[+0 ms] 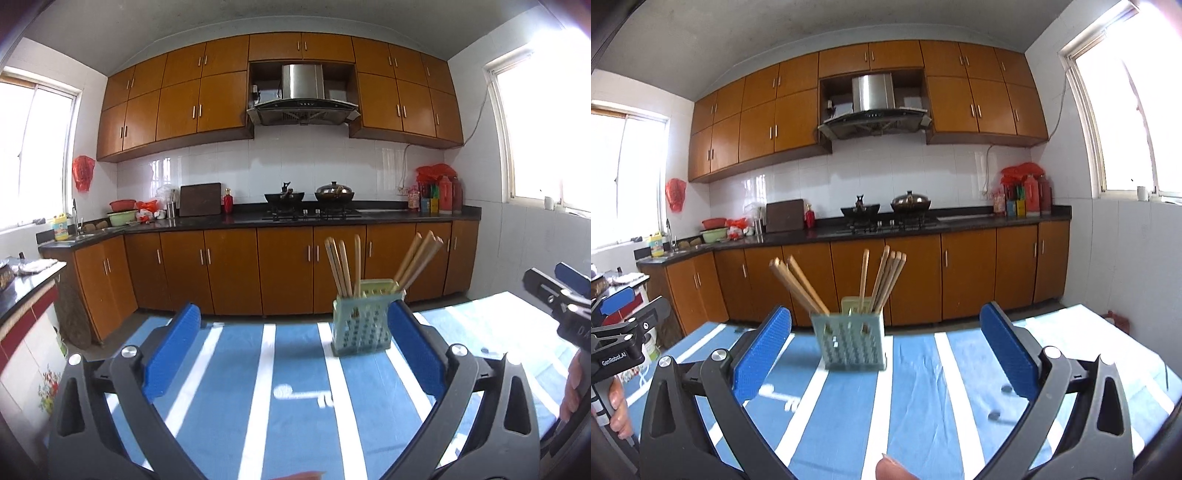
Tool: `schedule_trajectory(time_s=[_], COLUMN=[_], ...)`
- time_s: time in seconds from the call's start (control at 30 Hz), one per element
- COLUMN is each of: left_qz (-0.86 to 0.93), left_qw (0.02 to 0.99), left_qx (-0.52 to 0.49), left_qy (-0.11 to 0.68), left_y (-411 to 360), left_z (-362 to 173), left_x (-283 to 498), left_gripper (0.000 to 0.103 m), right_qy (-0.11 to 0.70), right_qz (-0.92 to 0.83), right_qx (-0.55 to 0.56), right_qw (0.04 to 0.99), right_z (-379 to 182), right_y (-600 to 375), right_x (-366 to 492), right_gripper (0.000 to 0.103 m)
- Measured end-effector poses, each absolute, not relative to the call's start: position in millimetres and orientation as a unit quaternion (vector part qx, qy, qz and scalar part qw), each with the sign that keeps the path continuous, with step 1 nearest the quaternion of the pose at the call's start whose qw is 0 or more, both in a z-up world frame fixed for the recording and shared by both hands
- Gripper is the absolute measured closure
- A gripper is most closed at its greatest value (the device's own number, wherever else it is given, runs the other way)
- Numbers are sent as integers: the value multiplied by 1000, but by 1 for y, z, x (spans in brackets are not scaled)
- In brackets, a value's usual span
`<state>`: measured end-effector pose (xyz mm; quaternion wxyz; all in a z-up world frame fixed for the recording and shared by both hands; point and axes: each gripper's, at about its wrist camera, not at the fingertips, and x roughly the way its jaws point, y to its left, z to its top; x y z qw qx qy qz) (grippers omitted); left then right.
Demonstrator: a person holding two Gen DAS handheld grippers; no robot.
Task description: Organize utensils
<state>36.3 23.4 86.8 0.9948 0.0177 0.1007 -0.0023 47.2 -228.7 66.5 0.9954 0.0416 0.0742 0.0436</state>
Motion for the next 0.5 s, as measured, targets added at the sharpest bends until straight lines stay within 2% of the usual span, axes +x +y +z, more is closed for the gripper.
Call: schedule_trajectory(time_s=[0.5], left_qz=[1], left_qw=[988], left_qx=[15], left_qy=[154], left_y=[22], left_z=[9], left_x=[18], left_gripper=[4], right_qy=[148], right_qz=[48], right_qx=[23], right_qw=[988], right_z=[4], right_y=[-213], right_x=[29], right_gripper=[2])
